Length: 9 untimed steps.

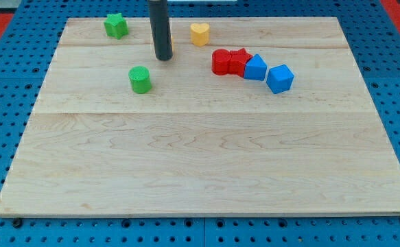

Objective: Move the yellow hexagon into the yellow heart

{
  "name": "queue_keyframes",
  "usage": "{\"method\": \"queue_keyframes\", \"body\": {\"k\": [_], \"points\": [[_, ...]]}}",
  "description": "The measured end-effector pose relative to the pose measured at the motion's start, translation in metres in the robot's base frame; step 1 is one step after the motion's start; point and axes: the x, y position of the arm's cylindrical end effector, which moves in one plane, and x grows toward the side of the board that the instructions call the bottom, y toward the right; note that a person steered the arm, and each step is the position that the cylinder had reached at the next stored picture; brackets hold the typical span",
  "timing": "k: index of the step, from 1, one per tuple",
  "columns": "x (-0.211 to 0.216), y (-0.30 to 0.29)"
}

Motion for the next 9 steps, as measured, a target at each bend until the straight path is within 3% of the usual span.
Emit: {"method": "queue_keyframes", "body": {"k": [1, 2, 3, 4, 5, 6, 7, 9], "points": [[0.004, 0.009], [0.032, -0.041], [-0.002, -0.084], [-0.034, -0.038], [-0.037, 0.004], [-0.025, 0.000], [-0.022, -0.040], [-0.018, -0.026]]}}
